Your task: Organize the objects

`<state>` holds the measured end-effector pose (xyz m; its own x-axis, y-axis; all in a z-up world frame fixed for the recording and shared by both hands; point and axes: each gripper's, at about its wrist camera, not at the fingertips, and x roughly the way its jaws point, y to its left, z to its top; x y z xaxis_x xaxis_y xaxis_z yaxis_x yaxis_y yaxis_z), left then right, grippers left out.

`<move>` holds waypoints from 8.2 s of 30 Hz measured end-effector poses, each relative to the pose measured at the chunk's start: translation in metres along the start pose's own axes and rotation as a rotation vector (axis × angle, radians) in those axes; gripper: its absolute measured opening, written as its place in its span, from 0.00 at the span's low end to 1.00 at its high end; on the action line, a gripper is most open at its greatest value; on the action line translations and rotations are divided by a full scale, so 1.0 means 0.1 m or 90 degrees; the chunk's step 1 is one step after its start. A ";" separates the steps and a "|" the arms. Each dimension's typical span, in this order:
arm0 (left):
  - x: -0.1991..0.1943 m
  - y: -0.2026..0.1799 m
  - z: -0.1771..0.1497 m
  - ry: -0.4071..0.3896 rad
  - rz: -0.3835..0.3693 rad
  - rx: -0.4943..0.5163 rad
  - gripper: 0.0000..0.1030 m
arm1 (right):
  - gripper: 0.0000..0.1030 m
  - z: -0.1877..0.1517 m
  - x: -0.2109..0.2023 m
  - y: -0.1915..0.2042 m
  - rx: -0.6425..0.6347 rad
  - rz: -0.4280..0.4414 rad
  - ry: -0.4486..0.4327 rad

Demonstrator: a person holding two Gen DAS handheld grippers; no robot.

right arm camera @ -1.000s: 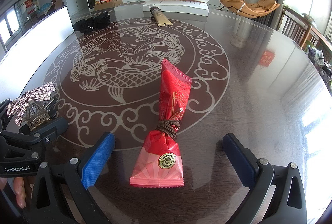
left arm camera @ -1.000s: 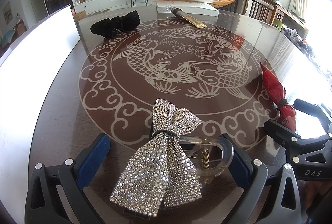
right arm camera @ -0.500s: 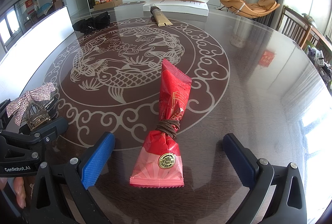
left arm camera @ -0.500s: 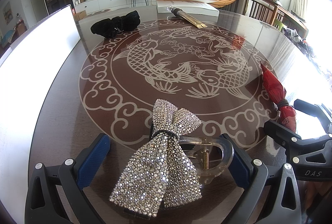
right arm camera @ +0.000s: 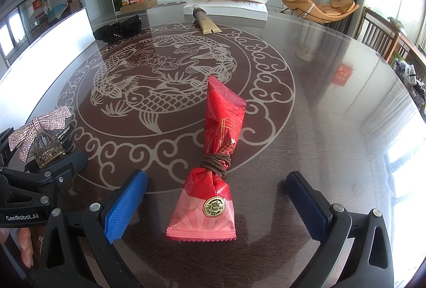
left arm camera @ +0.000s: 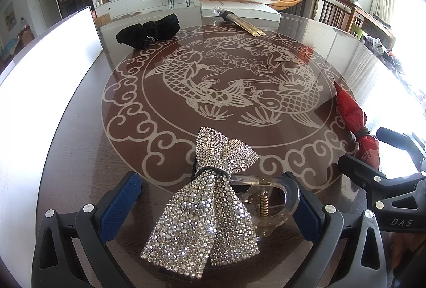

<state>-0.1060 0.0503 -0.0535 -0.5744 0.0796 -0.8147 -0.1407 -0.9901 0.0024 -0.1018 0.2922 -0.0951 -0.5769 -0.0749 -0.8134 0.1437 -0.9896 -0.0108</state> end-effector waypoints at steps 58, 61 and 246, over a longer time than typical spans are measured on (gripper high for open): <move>0.01 0.00 0.00 0.000 -0.001 -0.001 1.00 | 1.00 0.00 0.01 0.01 -0.003 0.003 0.000; 0.01 0.00 0.00 0.001 -0.002 -0.001 1.00 | 1.00 0.04 0.03 0.00 -0.013 0.012 0.022; 0.23 1.02 0.23 0.000 0.043 -0.060 1.00 | 0.95 -0.05 -0.09 0.41 0.026 -0.026 -0.005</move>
<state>-0.1523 -0.0463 -0.0588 -0.5805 0.0126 -0.8142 -0.0248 -0.9997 0.0022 -0.0867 0.2527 -0.0905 -0.5882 -0.0352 -0.8080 0.0865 -0.9961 -0.0196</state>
